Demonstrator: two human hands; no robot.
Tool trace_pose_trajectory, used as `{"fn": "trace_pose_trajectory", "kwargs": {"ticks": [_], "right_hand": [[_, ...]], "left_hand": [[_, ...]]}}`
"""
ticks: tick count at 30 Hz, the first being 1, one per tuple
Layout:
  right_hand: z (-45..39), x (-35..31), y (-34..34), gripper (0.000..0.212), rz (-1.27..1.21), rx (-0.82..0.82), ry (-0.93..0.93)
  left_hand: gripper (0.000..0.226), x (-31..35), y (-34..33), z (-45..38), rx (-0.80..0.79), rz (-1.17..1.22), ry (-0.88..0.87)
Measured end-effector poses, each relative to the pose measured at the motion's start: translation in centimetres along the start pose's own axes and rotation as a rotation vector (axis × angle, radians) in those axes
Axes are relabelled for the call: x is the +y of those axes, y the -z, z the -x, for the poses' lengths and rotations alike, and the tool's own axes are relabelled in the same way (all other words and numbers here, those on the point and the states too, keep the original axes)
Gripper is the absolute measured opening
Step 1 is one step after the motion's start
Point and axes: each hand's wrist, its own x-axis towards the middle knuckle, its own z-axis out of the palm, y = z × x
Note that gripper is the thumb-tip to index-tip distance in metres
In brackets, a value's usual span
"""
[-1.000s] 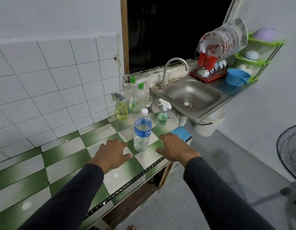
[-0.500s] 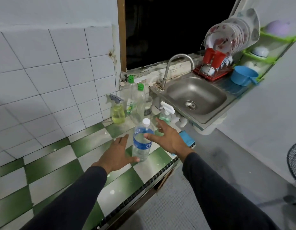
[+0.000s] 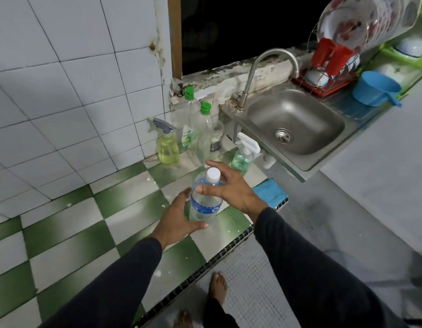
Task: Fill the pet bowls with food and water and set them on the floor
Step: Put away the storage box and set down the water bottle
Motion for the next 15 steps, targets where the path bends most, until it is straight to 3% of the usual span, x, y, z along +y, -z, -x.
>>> {"fn": "trace_pose_trajectory", "kwargs": {"ticks": [6,15], "right_hand": [[-1.8,0.7,0.1,0.052,-0.098,-0.019,0.04],[-4.8,0.4,1.0,0.039,-0.14,-0.035,0.022]], "left_hand": [[0.094,0.0,-1.5,-1.3,-0.01,0.111,-0.033],[0.096,0.7,-2.6,-3.7,0.023,0.201,-0.041]]}}
